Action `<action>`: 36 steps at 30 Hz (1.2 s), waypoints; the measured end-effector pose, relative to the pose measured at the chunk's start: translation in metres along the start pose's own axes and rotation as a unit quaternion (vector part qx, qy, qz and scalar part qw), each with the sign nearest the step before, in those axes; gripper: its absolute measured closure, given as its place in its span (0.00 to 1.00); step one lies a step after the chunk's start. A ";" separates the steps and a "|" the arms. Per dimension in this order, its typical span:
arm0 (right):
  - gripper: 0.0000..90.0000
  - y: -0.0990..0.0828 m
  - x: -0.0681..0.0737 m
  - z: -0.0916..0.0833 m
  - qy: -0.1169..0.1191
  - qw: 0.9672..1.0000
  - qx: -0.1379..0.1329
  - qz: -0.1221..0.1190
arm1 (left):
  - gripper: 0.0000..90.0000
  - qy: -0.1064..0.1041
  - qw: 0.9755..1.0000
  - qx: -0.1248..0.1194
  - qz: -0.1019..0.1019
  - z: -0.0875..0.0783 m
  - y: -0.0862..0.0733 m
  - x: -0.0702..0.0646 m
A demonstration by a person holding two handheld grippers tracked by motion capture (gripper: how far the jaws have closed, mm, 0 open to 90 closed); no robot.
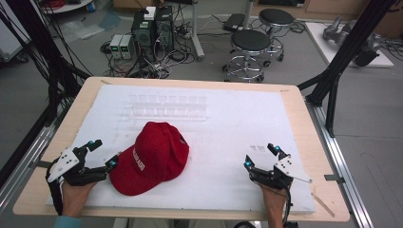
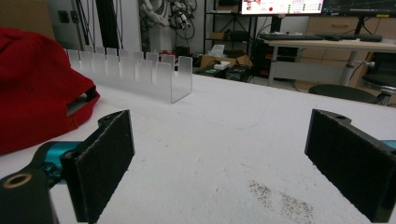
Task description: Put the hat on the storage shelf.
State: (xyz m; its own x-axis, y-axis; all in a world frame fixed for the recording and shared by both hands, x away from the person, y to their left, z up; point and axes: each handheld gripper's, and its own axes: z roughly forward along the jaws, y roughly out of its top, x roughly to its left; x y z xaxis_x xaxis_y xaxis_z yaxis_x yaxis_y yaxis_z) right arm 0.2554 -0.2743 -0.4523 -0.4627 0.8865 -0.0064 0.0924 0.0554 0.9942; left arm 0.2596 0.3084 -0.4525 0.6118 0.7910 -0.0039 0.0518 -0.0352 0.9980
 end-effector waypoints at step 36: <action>0.08 -0.001 0.001 -0.002 0.000 1.000 -0.009 0.002 | 0.16 -0.026 0.999 0.023 -0.030 0.002 0.014 0.009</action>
State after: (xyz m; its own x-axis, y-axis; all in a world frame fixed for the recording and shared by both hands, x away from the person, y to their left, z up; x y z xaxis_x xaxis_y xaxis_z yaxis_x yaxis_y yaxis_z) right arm 0.2533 -0.2743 -0.4528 -0.4617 0.8870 -0.0030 0.0785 0.0442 0.9959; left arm 0.2675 0.3142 -0.4385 0.6470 0.7594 -0.0685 0.1255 -0.0174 0.9919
